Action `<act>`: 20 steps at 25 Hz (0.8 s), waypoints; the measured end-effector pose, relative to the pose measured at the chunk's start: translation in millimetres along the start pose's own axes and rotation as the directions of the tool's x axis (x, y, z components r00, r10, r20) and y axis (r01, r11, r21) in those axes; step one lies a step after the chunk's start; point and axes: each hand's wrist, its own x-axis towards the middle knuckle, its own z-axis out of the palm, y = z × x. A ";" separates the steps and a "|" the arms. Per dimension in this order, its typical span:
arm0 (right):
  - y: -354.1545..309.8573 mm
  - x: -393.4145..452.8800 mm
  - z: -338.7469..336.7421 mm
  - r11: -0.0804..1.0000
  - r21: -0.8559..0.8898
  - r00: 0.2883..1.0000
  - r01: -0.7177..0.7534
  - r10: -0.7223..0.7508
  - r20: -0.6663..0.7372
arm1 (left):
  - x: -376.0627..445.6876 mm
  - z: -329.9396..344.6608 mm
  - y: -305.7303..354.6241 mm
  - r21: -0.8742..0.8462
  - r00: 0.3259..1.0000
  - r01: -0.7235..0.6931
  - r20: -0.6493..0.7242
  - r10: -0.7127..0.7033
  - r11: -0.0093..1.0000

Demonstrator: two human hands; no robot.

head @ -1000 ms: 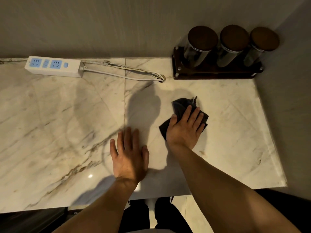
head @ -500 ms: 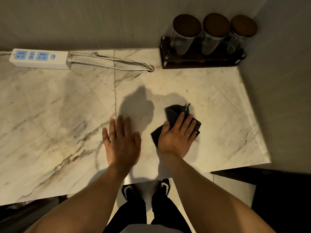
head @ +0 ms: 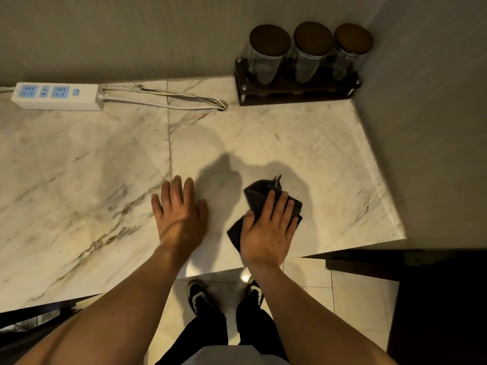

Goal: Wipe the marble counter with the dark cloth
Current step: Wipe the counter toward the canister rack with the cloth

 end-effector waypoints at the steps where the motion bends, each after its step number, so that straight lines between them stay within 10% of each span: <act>1: 5.7 -0.6 -2.3 0.999 -0.015 0.999 0.048 -0.048 -0.009 | 0.8 -2.5 1.8 -0.004 1.000 0.011 0.016 -0.011 1.000; 7: 52.4 12.3 -21.0 0.911 -0.100 0.915 0.400 -0.390 0.108 | -10.4 -3.3 22.3 -0.025 0.999 -0.026 -0.027 0.026 0.999; 12: 90.9 47.2 -41.7 0.706 -0.117 0.708 0.699 -0.659 0.253 | -16.1 2.0 38.2 -0.050 0.999 -0.046 -0.022 0.045 0.998; 20: 103.7 92.6 -52.2 0.515 -0.107 0.513 0.850 -0.768 0.382 | 1.8 11.7 58.6 -0.040 0.998 -0.062 -0.009 0.062 0.997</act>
